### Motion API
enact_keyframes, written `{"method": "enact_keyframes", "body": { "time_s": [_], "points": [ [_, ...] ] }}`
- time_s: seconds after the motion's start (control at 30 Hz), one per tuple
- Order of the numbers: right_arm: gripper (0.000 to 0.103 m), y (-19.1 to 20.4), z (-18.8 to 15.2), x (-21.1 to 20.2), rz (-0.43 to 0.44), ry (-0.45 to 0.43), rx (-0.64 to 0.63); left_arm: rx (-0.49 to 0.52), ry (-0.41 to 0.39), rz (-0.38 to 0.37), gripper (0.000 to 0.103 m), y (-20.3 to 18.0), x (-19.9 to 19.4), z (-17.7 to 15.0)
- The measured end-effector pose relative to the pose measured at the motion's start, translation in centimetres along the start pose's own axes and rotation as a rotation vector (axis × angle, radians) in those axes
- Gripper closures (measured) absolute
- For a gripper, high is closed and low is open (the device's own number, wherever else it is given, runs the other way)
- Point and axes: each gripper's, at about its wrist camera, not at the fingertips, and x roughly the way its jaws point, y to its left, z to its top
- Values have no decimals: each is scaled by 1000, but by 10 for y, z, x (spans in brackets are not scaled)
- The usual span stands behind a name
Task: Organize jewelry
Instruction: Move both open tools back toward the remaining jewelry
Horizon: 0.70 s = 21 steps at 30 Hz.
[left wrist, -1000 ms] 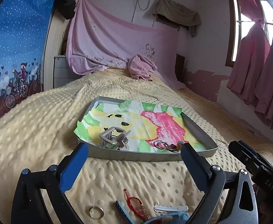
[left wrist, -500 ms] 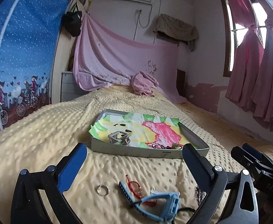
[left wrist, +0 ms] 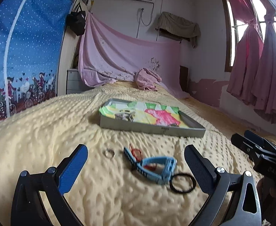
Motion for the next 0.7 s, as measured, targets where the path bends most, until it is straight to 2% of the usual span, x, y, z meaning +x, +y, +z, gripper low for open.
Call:
{"method": "enact_keyframes", "body": {
  "time_s": [0.37, 0.6, 0.7],
  "points": [
    [14, 1, -10, 10, 45, 86, -16, -15, 142, -55, 0, -7, 4, -15],
    [14, -4, -17, 24, 67, 150, 22, 16, 233, -71, 0, -16, 18, -23],
    [22, -7, -21, 34, 77, 195, 48, 22, 276, -100, 7, -20, 25, -26]
  ]
}}
